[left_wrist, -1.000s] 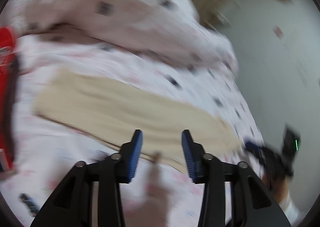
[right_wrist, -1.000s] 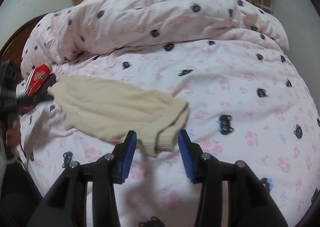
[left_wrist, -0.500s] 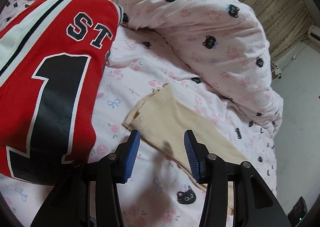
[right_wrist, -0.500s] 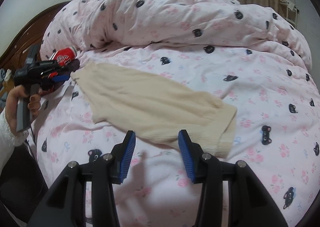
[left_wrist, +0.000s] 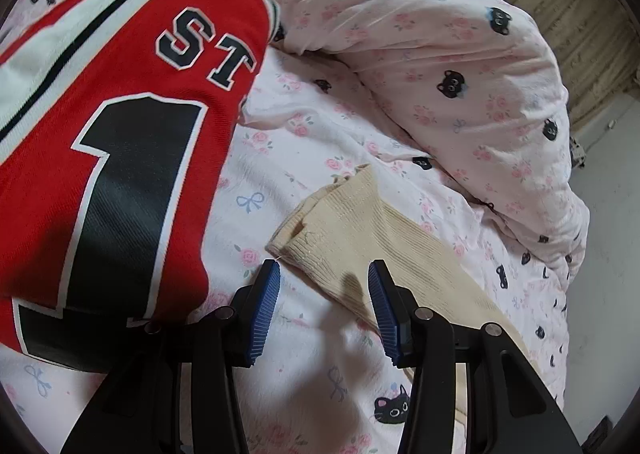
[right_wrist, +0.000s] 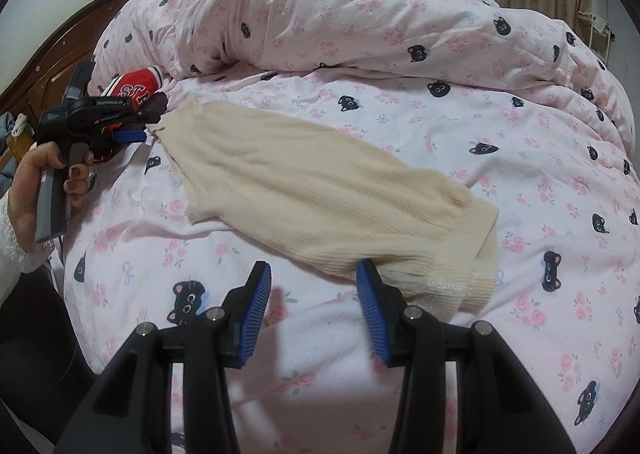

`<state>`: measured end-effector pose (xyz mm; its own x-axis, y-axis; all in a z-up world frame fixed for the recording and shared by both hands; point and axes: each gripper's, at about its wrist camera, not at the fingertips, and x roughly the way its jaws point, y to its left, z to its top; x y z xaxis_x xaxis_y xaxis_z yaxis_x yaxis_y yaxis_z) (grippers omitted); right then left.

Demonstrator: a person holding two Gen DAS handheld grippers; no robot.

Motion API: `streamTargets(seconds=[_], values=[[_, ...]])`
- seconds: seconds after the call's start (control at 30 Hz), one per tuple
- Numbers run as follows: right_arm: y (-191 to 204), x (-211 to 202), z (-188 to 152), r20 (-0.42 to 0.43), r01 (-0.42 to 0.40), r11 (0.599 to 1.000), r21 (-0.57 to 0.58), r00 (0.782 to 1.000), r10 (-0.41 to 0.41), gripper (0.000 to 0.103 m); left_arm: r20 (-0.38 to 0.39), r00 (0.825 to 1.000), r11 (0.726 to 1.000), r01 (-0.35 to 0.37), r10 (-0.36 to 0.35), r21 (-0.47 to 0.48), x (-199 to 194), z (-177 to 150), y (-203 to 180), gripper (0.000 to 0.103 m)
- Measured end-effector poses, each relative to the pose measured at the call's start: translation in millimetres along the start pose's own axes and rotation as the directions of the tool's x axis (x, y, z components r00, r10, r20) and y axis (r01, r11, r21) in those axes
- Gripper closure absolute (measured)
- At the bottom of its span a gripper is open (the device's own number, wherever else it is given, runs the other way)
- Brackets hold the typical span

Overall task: Fold clothes
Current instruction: 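Open the right gripper to lay the cuff down while the left gripper approaches the strip end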

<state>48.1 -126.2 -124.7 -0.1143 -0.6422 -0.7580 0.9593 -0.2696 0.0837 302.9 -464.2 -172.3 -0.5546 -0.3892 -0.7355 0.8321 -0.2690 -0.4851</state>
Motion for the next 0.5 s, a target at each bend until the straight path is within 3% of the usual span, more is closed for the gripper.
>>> streamTargets(seconds=[0.33,0.5], values=[[6,4,-2,-0.015,-0.014,1.000,-0.024,1.000,0.014,0.057,0.000,1.000,0.995,-0.003,0.003,-0.101,13,4,4,0.062],[8,5,-2,-0.020,-0.016,0.999,-0.032,1.000,0.015,0.057,-0.026,1.000,0.979,-0.019,0.014,-0.205,15,-4,8,0.062]])
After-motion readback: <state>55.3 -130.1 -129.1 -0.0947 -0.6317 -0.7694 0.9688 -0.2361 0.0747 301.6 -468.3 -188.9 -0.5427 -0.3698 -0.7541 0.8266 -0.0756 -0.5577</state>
